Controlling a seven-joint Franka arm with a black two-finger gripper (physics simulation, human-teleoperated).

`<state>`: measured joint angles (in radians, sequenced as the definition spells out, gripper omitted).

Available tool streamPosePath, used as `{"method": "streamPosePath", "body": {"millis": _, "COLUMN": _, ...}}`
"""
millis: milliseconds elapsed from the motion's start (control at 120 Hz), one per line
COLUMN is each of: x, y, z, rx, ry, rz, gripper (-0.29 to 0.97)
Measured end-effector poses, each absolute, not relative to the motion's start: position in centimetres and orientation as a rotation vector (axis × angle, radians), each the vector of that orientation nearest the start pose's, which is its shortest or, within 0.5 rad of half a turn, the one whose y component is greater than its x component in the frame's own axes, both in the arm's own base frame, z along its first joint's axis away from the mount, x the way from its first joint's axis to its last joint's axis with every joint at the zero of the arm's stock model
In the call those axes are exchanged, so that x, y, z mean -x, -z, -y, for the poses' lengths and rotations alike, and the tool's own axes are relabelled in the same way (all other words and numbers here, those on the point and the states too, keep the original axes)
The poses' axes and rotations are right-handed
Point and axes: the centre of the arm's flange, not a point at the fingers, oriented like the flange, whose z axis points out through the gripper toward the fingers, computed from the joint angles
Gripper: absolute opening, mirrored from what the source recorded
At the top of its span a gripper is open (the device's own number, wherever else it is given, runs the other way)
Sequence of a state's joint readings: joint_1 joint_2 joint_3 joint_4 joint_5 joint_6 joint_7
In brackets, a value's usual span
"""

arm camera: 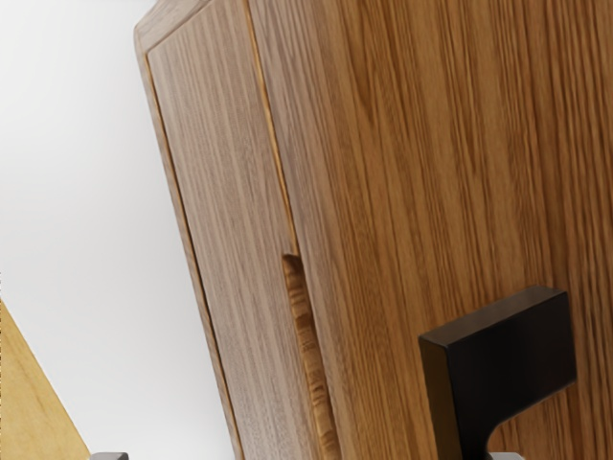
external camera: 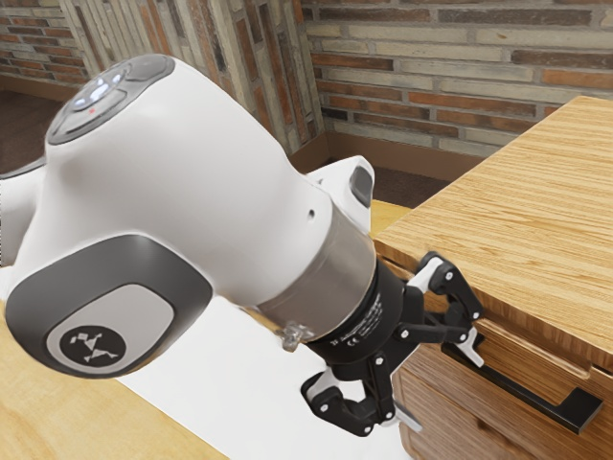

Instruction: Pull the drawer handle with one arm to open the drawer

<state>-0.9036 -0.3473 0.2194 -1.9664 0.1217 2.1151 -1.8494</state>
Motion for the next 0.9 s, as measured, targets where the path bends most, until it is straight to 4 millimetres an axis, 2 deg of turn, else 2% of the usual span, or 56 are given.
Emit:
{"method": "streamPosePath", "body": {"millis": 317, "x": -39.8, "y": -65.5, "z": 29.6, "rx": 3.021, "ry": 0.338, "rz": 1.873, "gripper": 0.45}}
{"method": "streamPosePath", "body": {"millis": 500, "x": -39.9, "y": -65.5, "z": 29.4, "rx": 3.025, "ry": 0.341, "rz": 1.863, "gripper": 0.38}}
{"method": "streamPosePath", "body": {"millis": 900, "x": -38.4, "y": -65.6, "z": 29.2, "rx": 3.057, "ry": 0.314, "rz": 1.835, "gripper": 0.31}}
